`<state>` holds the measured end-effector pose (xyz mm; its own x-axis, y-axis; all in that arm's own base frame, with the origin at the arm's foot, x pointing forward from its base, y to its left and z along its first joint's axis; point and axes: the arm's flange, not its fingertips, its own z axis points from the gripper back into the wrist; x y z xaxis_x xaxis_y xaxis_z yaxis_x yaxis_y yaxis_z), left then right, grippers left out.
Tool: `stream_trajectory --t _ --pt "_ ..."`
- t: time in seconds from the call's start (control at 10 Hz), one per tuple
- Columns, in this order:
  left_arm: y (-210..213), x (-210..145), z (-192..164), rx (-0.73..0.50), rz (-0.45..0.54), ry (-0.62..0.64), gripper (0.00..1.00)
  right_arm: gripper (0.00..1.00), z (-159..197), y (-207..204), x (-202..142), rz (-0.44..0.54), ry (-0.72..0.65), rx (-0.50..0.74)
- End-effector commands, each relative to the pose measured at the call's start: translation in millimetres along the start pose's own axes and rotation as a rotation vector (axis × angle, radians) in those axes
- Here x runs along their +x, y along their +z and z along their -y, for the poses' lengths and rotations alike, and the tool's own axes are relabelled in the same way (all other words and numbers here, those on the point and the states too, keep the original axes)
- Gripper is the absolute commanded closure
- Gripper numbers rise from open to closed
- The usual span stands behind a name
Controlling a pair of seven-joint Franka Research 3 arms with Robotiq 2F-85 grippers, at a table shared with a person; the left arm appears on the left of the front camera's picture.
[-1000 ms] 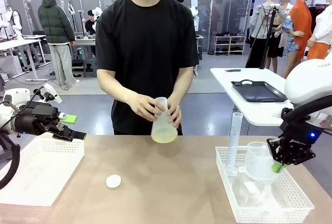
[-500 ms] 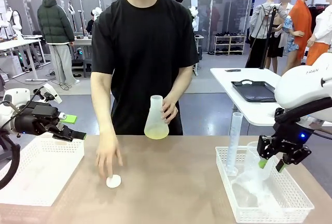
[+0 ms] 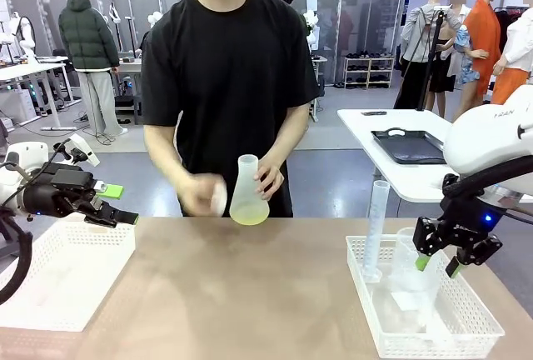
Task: Prepare the solutions needed for the experiment.
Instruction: When the human places the Big flask in the center of the table, pick up the Big flask and place it in the left Organizing basket.
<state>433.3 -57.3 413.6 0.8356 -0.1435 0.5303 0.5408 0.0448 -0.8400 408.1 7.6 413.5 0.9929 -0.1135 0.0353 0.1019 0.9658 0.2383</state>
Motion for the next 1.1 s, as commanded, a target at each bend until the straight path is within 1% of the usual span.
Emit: stream_trajectory --t 0.0,0.4,0.5,0.6,0.7,0.8,0.9,1.0 --pt "-0.4 2.6 1.4 0.001 -0.002 -0.007 0.0 0.41 0.3 2.2 -1.6 -0.003 0.002 -0.002" --pt "-0.4 2.6 1.4 0.001 -0.002 -0.007 0.0 0.41 0.1 0.0 0.0 0.0 0.0 0.0" --pt "-0.4 2.6 1.4 0.001 -0.002 -0.007 0.0 0.41 -8.9 16.5 -26.3 0.055 0.036 0.096" --pt "-0.4 2.6 1.4 0.001 -0.002 -0.007 0.0 0.41 -19.3 24.4 -40.3 0.067 0.077 0.21" --pt "-0.4 2.6 1.4 0.001 -0.002 -0.007 0.0 0.41 -28.8 29.0 -48.1 0.067 0.091 0.328" --pt "-0.4 2.6 1.4 0.001 -0.002 -0.007 0.0 0.41 -34.2 37.2 -52.8 0.094 0.097 0.411" --pt "-0.4 2.6 1.4 0.001 -0.002 -0.007 0.0 0.41 -37.3 40.2 -56.3 0.05 0.128 0.482" --pt "-0.4 2.6 1.4 0.001 -0.002 -0.007 0.0 0.41 -38.8 40.3 -53.8 0.048 0.162 0.573"
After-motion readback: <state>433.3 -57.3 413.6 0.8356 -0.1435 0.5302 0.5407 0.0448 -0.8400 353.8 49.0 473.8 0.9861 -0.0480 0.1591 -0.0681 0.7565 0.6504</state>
